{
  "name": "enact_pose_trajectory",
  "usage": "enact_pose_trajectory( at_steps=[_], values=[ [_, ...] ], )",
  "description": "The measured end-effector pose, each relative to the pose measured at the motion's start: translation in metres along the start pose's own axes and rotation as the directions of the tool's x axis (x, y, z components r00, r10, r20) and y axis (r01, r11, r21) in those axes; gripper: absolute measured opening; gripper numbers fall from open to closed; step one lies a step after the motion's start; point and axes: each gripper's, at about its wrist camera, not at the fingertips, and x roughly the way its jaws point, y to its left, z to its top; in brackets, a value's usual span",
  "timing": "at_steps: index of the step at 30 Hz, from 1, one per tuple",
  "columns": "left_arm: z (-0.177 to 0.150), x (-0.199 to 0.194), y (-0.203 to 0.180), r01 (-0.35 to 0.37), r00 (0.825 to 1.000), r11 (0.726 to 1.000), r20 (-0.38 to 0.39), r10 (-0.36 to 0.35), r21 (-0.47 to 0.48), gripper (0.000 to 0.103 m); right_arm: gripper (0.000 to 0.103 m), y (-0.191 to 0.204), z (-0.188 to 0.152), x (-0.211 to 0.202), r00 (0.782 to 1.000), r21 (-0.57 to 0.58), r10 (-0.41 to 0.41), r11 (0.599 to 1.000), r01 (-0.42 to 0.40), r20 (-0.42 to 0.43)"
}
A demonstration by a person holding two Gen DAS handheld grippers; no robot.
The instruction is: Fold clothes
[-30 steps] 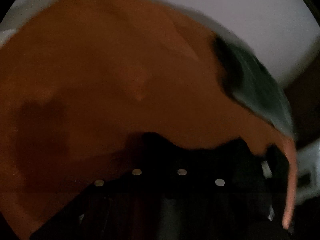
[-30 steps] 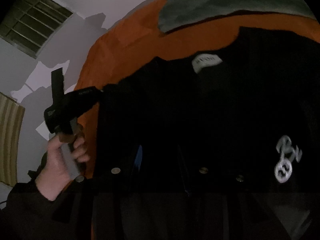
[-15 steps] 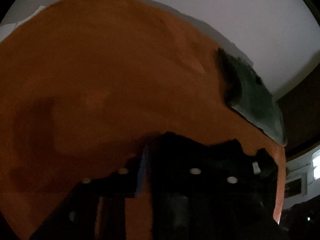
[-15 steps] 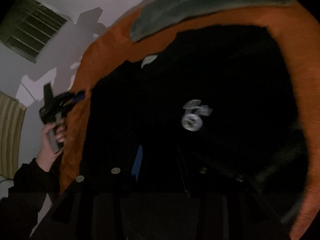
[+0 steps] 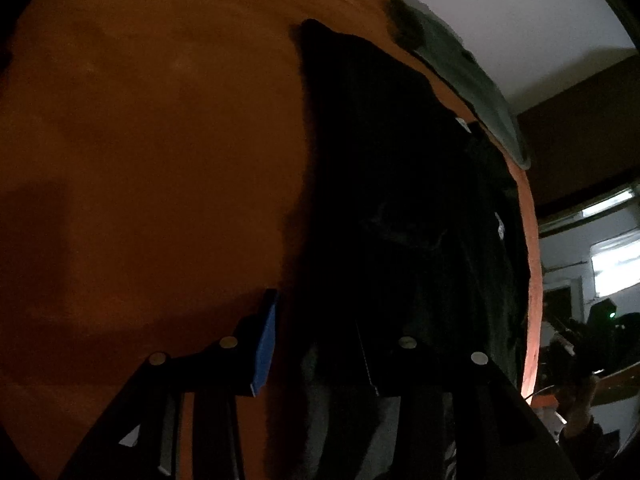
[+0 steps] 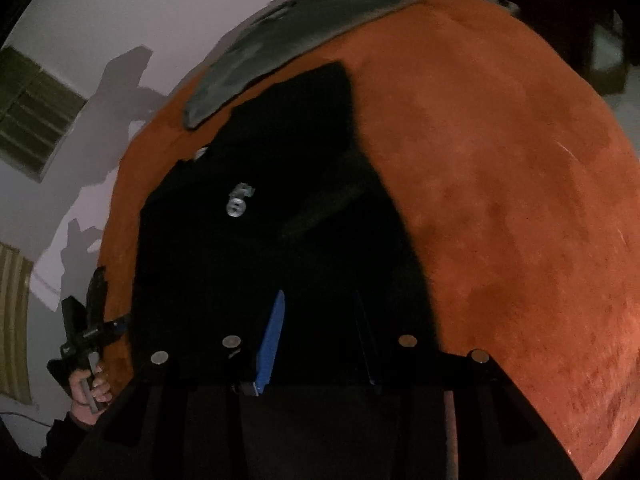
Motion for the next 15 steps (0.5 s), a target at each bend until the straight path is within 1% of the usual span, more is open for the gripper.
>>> enact_pose_trajectory(
  at_steps=[2, 3, 5, 6, 8, 11, 13, 15],
  values=[
    [0.006, 0.008, -0.001, -0.056, 0.998, 0.998, -0.017, 0.056, 0.001, 0.004, 0.035, -0.015, -0.009, -0.009, 1.0, 0.04, -0.009, 0.999, 0.009, 0.009],
    [0.007, 0.006, 0.001, -0.055, 0.998, 0.998, -0.019, 0.054, -0.018, 0.004, 0.035, -0.022, -0.013, -0.013, 1.0, 0.06, -0.014, 0.998, 0.013, 0.013],
    [0.004, -0.007, 0.002, -0.091, 0.996, 0.996, 0.015, 0.091, -0.014, 0.004, 0.035, -0.036, -0.022, -0.021, 0.999, 0.099, -0.024, 0.995, 0.022, 0.021],
    [0.001, -0.014, 0.0, -0.121, 0.992, 0.993, 0.039, 0.121, 0.008, 0.009, 0.035, -0.041, -0.026, -0.026, 0.999, 0.109, -0.027, 0.994, 0.024, 0.028],
    [-0.012, -0.024, 0.0, -0.156, 0.987, 0.988, 0.049, 0.155, 0.02, 0.009, 0.035, -0.05, -0.033, -0.036, 0.999, 0.114, -0.038, 0.993, 0.035, 0.024],
    [-0.039, -0.036, -0.001, -0.096, 0.995, 0.995, -0.003, 0.096, 0.016, 0.01, 0.035, -0.065, -0.046, -0.051, 0.999, 0.119, -0.052, 0.992, 0.05, 0.014],
    [-0.065, -0.047, -0.003, -0.074, 0.997, 0.997, -0.028, 0.075, 0.037, 0.016, 0.035, -0.075, -0.057, -0.062, 0.999, 0.12, -0.052, 0.991, 0.051, 0.006],
    [-0.095, -0.058, -0.002, -0.068, 0.996, 0.996, -0.056, 0.07, 0.052, 0.031, 0.035, -0.086, -0.077, -0.071, 0.999, 0.119, -0.034, 0.992, 0.037, -0.021]
  ],
)
